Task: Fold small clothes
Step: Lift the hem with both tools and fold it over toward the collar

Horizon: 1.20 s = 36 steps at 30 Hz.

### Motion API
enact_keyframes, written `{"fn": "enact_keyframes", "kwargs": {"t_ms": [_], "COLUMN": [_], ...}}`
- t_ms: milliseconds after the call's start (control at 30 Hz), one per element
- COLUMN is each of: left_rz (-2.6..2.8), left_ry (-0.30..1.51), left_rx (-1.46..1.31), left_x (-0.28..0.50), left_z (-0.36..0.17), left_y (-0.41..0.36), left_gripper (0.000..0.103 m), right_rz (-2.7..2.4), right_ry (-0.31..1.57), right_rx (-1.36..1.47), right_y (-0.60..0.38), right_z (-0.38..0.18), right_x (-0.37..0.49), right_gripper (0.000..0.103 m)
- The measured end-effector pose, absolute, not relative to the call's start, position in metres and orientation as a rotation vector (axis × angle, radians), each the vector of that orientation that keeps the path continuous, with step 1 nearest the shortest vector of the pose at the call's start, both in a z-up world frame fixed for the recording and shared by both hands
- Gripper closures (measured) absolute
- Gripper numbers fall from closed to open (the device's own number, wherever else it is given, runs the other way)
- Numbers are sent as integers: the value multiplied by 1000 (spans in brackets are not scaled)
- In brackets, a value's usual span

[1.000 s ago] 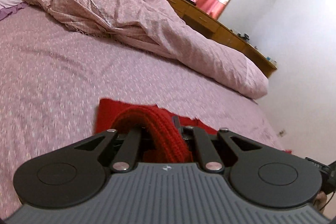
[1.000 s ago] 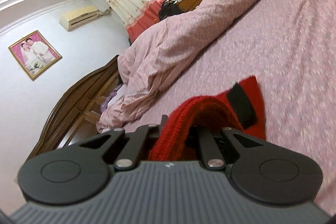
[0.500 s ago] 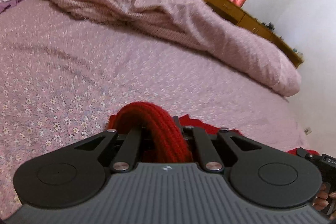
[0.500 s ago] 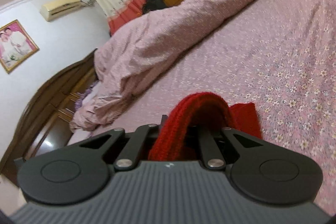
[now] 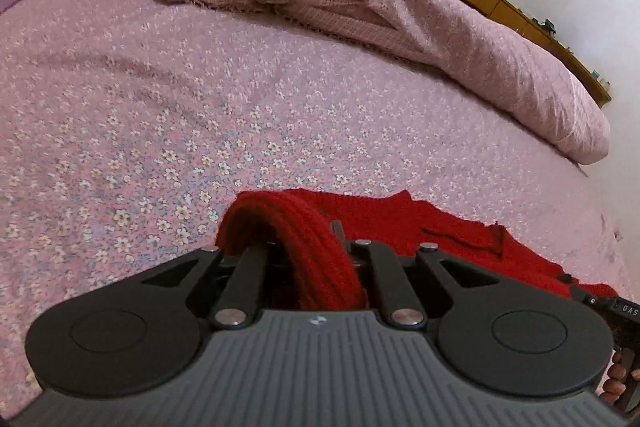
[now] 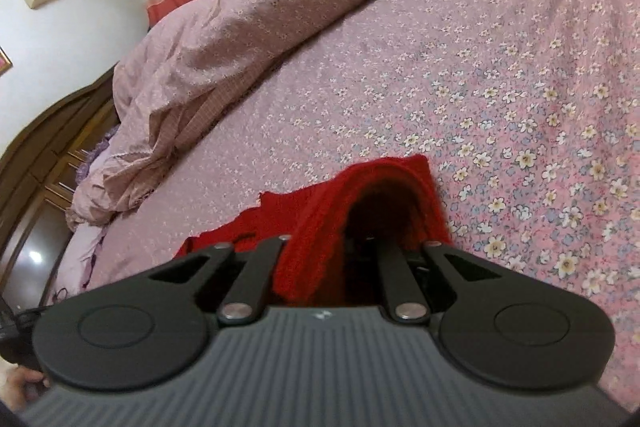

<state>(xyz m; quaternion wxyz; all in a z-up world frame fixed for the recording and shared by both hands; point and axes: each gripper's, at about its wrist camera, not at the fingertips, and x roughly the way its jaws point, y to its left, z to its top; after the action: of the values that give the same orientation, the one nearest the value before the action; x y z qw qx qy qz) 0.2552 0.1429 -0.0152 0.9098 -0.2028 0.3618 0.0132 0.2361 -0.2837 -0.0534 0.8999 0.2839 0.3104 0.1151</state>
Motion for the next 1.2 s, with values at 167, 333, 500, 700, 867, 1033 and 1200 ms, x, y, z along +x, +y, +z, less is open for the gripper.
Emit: {"fn": "enact_keyframes", "kwargs": {"t_ms": [167, 333, 500, 700, 867, 1033, 1200], "left_rz": [48, 3, -68, -123, -140, -124, -93], "left_ry": [715, 657, 679, 755, 813, 754, 701], "left_rx": [-357, -361, -402, -318, -276, -201, -177], "left_x": [228, 203, 189, 186, 197, 219, 252], "left_z": [9, 30, 29, 3, -25, -26, -20], "left_y": [133, 129, 113, 79, 65, 61, 61], "left_gripper": [46, 40, 38, 38, 38, 38, 38], "right_rz": [241, 247, 306, 391, 402, 418, 375], "right_ry": [616, 583, 606, 672, 673, 659, 581], "right_rx": [639, 691, 726, 670, 599, 589, 595], "right_y": [-287, -296, -284, -252, -233, -230, -235], "right_z": [-41, -34, -33, -39, -40, -36, -33], "right_x": [220, 198, 178, 178, 187, 201, 221], "right_gripper": [41, 40, 40, 40, 40, 40, 40]}}
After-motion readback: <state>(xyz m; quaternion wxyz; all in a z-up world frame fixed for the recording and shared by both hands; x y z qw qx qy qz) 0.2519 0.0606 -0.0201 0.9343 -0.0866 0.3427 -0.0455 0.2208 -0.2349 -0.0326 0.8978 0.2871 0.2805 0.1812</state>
